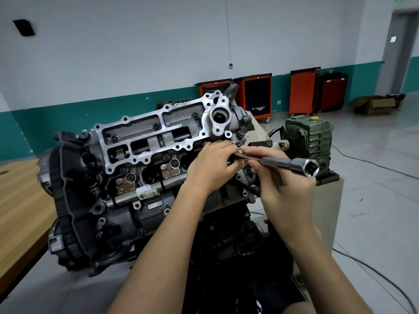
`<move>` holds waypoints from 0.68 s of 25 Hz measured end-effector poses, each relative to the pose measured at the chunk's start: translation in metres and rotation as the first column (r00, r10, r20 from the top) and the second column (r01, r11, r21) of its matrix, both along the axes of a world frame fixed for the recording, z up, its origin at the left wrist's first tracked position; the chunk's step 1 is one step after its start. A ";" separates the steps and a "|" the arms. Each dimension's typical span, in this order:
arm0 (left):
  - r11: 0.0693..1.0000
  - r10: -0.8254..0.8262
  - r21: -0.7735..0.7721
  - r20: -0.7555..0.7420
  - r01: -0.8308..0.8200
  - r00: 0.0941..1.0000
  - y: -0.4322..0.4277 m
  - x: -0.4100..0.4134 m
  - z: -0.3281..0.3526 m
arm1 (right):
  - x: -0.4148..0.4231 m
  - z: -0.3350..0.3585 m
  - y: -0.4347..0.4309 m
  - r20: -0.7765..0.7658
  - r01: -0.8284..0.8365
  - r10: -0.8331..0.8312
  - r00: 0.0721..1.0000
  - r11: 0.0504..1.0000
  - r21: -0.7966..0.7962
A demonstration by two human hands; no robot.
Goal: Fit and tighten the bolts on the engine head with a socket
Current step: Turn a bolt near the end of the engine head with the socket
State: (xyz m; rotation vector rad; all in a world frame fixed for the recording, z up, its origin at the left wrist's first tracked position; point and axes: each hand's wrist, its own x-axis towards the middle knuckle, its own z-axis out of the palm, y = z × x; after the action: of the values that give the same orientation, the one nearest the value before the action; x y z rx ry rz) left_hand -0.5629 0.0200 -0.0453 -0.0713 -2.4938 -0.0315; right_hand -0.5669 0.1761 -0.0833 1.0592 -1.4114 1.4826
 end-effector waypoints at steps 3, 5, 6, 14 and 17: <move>1.000 -0.009 0.012 -0.004 0.009 1.000 0.001 0.000 0.001 | -0.003 0.001 0.003 0.015 -0.016 0.017 1.000 0.996 -0.084; 1.000 -0.019 -0.002 0.000 0.019 1.000 0.001 0.000 0.002 | 0.000 0.000 0.003 0.074 -0.096 0.104 0.992 0.990 -0.100; 1.000 -0.021 0.001 0.000 0.021 1.000 0.001 0.001 0.001 | 0.001 -0.001 0.002 0.081 -0.108 0.114 0.990 0.991 -0.074; 1.000 -0.013 -0.003 0.007 0.013 1.000 0.001 0.000 0.002 | -0.002 0.002 0.001 0.088 -0.065 0.072 0.993 0.994 -0.084; 1.000 -0.016 0.019 -0.006 0.016 1.000 0.002 0.001 0.001 | 0.002 -0.002 -0.002 0.068 -0.057 0.059 0.996 0.998 -0.035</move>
State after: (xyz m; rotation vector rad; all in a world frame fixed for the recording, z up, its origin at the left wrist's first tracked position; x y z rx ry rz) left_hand -0.5617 0.0216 -0.0446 -0.0835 -2.4864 -0.0621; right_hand -0.5644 0.1744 -0.0851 1.0460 -1.4098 1.5925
